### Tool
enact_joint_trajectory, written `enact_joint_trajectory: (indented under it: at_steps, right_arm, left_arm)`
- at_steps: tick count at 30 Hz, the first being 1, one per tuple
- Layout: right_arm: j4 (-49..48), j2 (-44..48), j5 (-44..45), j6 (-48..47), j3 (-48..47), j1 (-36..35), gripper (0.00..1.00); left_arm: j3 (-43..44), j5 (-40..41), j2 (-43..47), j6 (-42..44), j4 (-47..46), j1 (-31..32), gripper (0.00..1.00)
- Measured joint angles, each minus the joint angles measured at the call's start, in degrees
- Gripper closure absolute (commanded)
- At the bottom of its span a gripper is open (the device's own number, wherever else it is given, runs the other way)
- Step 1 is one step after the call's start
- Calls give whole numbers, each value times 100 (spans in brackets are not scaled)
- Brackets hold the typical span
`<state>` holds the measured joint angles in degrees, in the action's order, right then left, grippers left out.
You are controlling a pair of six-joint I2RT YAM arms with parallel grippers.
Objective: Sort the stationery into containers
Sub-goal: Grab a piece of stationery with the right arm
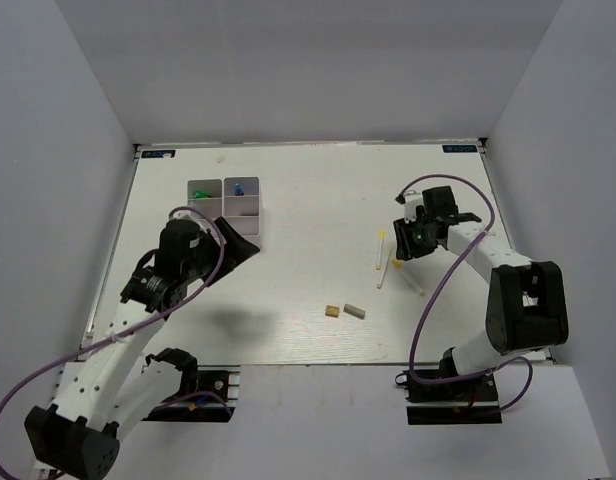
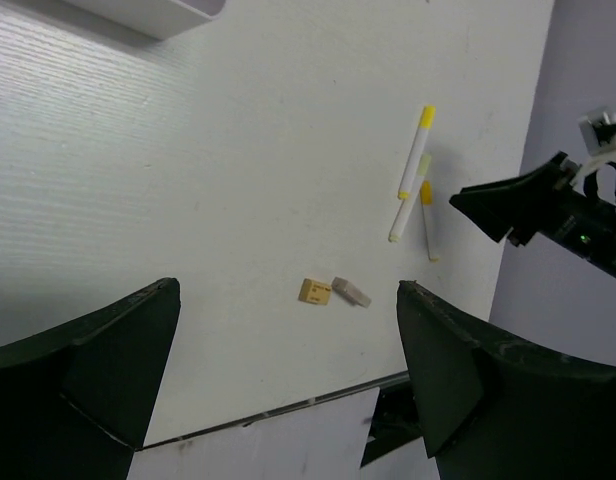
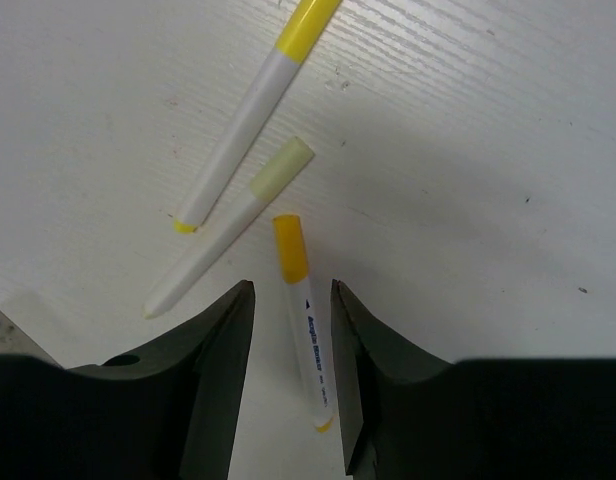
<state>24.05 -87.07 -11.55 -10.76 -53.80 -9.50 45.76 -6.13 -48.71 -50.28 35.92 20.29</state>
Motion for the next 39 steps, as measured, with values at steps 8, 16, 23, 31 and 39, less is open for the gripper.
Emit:
enact_joint_trajectory:
  at_steps: [8, 16, 23, 31, 39]
  right_arm:
    - [79, -24, 323, -212, 195, -116, 57]
    - [142, -299, 422, -339, 393, -280, 56]
    - [98, -463, 640, -398, 310, -479, 56]
    - [-24, -573, 861, -525, 225, -562, 94]
    - [575, -466, 621, -1008, 94, -525, 100]
  left_arm:
    - [-398, -417, 476, 7, 13, -11, 1]
    - [-404, -352, 688, 66, 350, -11, 1]
    - [-673, -354, 999, 87, 461, -11, 1]
    - [-968, -354, 1340, -4, 651, -11, 1]
    - [-1543, -546, 1615, -251, 573, -15, 5]
